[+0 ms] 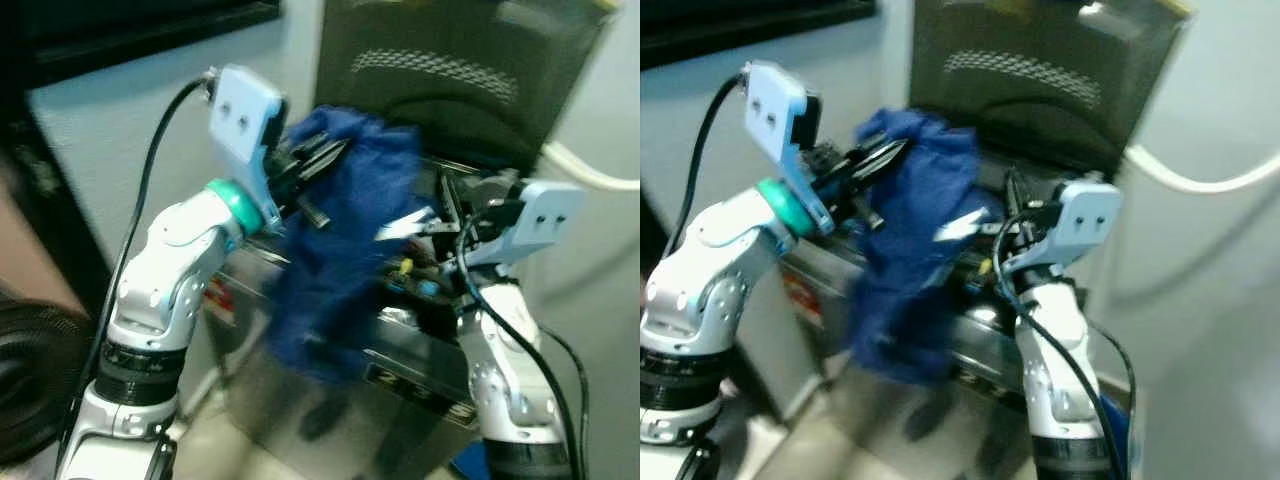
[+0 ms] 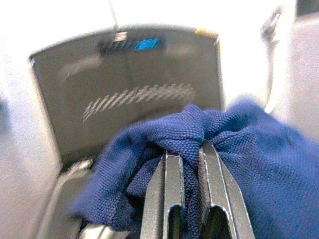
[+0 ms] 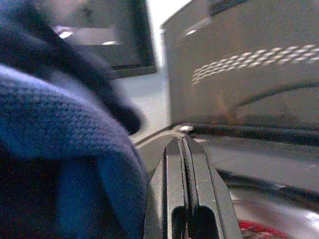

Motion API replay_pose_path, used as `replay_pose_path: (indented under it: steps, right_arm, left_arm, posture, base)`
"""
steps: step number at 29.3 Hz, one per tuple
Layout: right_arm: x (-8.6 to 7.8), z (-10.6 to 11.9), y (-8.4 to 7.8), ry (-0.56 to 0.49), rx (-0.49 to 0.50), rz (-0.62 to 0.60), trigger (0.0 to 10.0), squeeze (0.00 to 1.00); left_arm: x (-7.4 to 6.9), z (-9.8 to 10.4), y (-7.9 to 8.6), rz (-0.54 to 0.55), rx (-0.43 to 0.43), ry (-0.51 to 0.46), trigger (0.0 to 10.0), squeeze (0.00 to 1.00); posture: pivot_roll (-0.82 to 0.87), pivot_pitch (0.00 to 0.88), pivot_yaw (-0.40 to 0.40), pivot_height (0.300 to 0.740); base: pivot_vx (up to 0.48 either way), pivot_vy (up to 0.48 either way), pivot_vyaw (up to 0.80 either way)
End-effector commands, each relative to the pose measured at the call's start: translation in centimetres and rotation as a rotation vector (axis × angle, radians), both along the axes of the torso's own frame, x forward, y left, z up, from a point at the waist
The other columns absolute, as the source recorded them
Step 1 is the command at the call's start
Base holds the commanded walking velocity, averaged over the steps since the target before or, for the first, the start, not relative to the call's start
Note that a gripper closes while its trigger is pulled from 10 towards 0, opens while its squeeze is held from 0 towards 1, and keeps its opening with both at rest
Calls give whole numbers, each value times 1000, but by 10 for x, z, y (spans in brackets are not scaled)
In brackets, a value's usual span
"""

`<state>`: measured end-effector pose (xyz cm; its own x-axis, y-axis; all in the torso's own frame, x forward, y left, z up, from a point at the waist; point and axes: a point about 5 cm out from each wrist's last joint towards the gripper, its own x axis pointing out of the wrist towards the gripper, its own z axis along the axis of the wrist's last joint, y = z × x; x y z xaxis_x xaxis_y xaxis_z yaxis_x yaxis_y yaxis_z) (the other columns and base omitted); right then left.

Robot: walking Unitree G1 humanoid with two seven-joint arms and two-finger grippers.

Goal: Clothes washing

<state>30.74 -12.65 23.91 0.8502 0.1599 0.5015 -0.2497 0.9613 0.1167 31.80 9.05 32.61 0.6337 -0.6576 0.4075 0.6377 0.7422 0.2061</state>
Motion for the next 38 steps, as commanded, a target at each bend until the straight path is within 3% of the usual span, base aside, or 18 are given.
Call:
replay_pose_path:
  steps: [1,16,23,29,38]
  right_arm:
    - [-3,0,-7,-5,4,-37,10000,0]
    - [0,-1,-6,2,-3,-30,10000,0]
    - [0,5,-6,-23,-49,-69,10000,0]
    - [3,22,-24,-84,-93,-279,10000,0]
    - [4,21,-20,-77,-88,-241,10000,0]
  left_arm:
    - [0,0,-4,12,-29,4,10000,0]
    - [6,-13,19,176,-164,106,10000,0]
    - [4,-10,25,256,-202,76,10000,0]
    - [-6,0,32,364,-172,-34,10000,0]
    - [-2,-3,42,427,-196,-2,10000,0]
  posture:
    - [56,4,28,740]
    - [79,11,7,740]
    - [77,13,4,740]
    - [76,14,4,740]
    - [85,16,-2,740]
  base:
    - [0,0,0]
    - [0,0,0]
    - [0,0,0]
    - [0,0,0]
    - [0,0,0]
